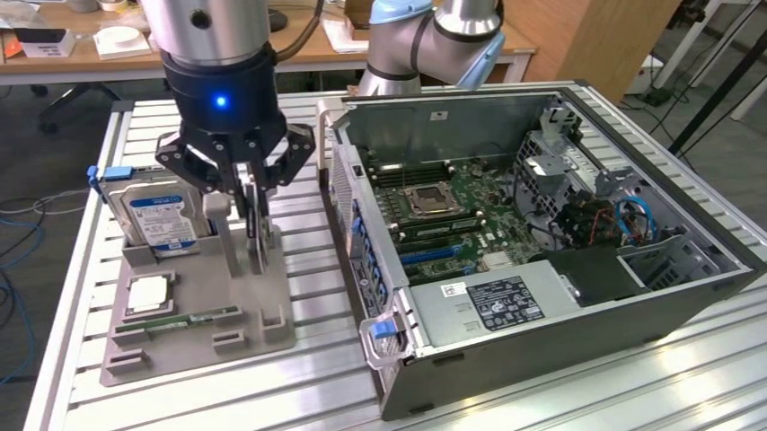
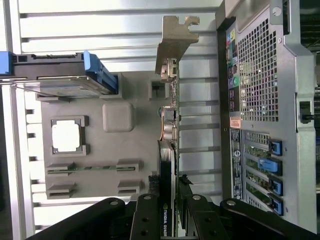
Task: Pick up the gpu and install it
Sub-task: 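Pick up the gpu and move the gpu toward the slot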
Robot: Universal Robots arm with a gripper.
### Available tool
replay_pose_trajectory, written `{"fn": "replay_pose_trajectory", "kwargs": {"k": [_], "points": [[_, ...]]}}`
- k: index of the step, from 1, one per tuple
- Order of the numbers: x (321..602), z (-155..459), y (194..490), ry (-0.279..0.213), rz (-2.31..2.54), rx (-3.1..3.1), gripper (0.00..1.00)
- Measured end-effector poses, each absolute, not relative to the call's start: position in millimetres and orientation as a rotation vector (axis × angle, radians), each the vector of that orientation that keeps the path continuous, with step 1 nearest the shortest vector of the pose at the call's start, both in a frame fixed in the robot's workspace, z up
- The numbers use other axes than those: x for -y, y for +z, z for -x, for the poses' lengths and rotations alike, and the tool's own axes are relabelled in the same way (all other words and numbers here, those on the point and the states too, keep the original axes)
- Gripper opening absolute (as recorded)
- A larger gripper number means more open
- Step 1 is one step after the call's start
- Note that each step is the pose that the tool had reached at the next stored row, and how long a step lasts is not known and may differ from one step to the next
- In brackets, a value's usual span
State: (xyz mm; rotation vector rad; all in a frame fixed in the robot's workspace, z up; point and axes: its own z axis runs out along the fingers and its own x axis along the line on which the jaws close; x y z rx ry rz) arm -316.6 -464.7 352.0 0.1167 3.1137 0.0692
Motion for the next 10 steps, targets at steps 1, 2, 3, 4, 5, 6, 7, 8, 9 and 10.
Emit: {"fn": "replay_pose_trajectory", "kwargs": {"k": [1,2,3,4,5,6,7,8,9,10], "points": [[464.7,316.6,353.3,0.069,-0.117,-3.114,0.26],[464.7,316.6,354.5,0.069,-0.117,-3.114,0.26],[464.7,316.6,355.3,0.069,-0.117,-3.114,0.26],[464.7,316.6,356.3,0.069,-0.117,-3.114,0.26],[464.7,316.6,357.3,0.069,-0.117,-3.114,0.26],[464.7,316.6,358.2,0.069,-0.117,-3.114,0.26],[464.7,316.6,359.1,0.069,-0.117,-3.114,0.26],[464.7,316.6,359.7,0.069,-0.117,-3.114,0.26],[464.7,316.6,360.6,0.069,-0.117,-3.114,0.26],[464.7,316.6,361.1,0.069,-0.117,-3.114,0.26]]}}
